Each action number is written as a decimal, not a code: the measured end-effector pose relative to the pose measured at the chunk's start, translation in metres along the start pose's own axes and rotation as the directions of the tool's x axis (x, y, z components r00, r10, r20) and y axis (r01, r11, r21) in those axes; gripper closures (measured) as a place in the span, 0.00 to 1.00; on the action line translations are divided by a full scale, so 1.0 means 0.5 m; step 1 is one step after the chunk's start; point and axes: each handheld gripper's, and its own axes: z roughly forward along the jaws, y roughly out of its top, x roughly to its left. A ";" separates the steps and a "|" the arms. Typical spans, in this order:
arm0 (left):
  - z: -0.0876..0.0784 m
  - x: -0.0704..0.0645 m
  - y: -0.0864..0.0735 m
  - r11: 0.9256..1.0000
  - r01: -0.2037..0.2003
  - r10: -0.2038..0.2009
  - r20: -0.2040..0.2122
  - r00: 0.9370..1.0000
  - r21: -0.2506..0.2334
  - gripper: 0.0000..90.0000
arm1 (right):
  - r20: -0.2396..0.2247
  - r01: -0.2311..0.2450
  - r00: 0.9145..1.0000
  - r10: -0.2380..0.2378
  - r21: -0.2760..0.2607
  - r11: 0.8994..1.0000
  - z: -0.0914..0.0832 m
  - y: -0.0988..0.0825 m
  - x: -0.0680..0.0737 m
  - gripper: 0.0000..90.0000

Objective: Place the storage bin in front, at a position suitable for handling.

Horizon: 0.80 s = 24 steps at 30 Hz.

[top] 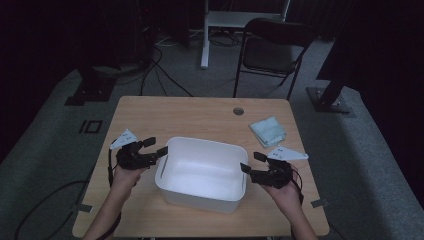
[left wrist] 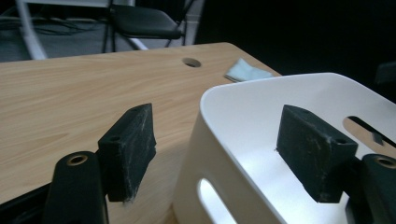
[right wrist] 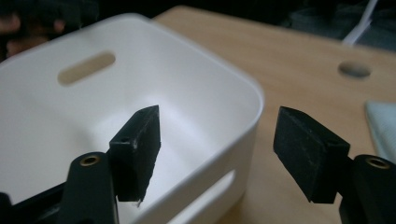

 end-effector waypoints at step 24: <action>0.098 0.019 0.019 0.997 -0.057 0.055 0.050 0.997 0.058 0.86 | 0.057 -0.099 0.994 0.098 0.018 0.995 -0.006 -0.048 0.059 0.60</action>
